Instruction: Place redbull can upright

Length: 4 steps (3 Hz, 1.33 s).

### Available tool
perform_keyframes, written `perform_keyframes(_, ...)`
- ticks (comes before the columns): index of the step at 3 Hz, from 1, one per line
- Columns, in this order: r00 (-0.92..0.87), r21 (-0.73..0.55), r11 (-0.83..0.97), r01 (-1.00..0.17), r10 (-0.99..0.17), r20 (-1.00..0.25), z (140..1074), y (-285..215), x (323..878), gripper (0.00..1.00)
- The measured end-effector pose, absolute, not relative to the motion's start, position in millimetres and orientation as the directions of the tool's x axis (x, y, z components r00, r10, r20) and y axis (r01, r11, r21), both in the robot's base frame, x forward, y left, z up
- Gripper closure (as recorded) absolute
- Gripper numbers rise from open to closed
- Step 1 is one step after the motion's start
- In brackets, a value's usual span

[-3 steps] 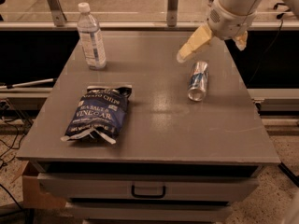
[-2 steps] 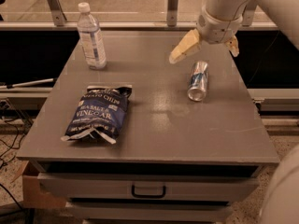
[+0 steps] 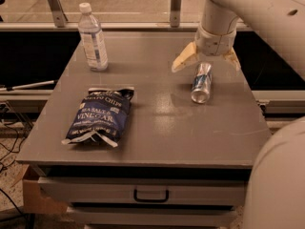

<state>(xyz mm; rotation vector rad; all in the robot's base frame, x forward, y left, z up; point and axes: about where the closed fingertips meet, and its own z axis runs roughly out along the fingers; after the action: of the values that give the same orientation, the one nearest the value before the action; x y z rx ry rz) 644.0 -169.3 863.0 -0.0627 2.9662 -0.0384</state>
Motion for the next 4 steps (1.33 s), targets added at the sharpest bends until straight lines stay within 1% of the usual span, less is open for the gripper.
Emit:
perform_keyframes(1, -0.987, -0.038, 0.999, 0.005, -0.001, -0.162, 849.3, -176.4, 645.5, 0.00)
perform_keyframes(2, -0.989, -0.036, 0.999, 0.025, 0.019, -0.150, 838.2, -179.7, 647.6, 0.01)
perform_keyframes(3, -0.990, -0.033, 0.999, 0.028, 0.023, -0.141, 833.0, -179.8, 649.1, 0.23)
perform_keyframes(4, -0.990, -0.029, 0.999, 0.016, 0.012, -0.139, 832.7, -176.0, 650.5, 0.46)
